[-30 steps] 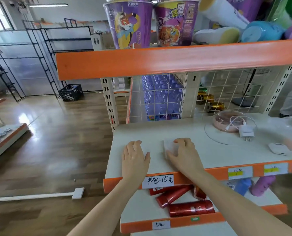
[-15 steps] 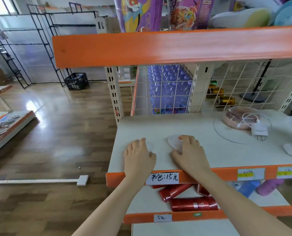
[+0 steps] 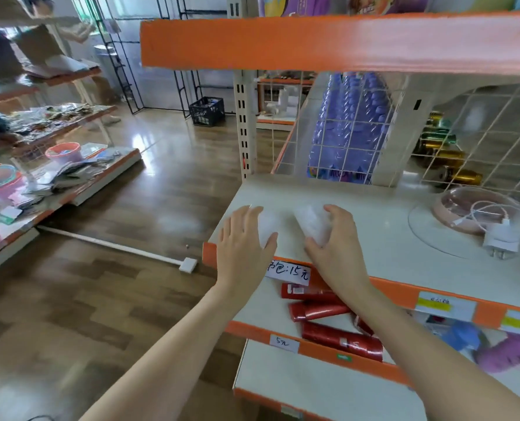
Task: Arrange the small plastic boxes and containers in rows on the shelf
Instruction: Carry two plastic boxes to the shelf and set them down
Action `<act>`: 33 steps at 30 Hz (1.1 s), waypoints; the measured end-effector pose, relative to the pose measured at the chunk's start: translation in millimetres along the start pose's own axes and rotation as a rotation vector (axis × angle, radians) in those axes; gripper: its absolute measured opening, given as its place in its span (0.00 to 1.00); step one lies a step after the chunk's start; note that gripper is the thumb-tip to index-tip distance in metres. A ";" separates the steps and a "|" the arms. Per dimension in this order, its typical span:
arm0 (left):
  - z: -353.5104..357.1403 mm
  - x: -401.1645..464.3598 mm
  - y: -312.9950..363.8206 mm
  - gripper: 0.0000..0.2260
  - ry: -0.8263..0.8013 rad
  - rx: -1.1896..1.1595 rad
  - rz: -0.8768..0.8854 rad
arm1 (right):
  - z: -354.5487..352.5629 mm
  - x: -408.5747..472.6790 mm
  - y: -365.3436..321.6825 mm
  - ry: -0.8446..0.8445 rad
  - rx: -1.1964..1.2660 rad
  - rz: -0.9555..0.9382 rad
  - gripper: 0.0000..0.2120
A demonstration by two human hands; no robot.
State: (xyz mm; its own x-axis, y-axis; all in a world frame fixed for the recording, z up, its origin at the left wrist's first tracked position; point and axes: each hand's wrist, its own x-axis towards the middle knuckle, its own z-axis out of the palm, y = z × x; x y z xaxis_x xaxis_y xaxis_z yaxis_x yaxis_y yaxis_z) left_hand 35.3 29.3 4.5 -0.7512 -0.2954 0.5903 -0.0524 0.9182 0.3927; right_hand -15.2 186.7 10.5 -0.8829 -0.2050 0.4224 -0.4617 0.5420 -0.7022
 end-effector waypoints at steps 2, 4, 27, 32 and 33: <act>-17.3 -19.0 -0.6 0.20 0.059 0.016 -0.050 | 0.5 -9.6 -17.6 -0.062 0.051 -0.072 0.31; -36.2 -43.5 -6.5 0.20 0.141 0.049 -0.094 | 7.1 -25.4 -33.4 -0.147 0.095 -0.131 0.31; -327.1 -466.7 -128.5 0.25 0.289 0.664 -1.091 | 199.9 -393.8 -265.7 -1.049 0.339 -0.873 0.32; -408.2 -566.5 -125.5 0.21 0.406 0.750 -1.287 | 214.0 -506.6 -340.5 -1.180 0.413 -1.018 0.31; -423.1 -585.1 -121.9 0.21 0.424 0.778 -1.326 | 215.2 -529.7 -354.4 -1.201 0.426 -1.049 0.31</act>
State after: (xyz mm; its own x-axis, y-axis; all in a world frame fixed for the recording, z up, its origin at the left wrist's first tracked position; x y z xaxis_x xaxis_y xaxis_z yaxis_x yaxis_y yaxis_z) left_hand 759.6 -21.6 -90.3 0.3196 -0.8860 0.3359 -0.8986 -0.1710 0.4041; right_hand 597.9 -72.1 -87.7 0.3462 -0.8985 0.2698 -0.6715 -0.4382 -0.5975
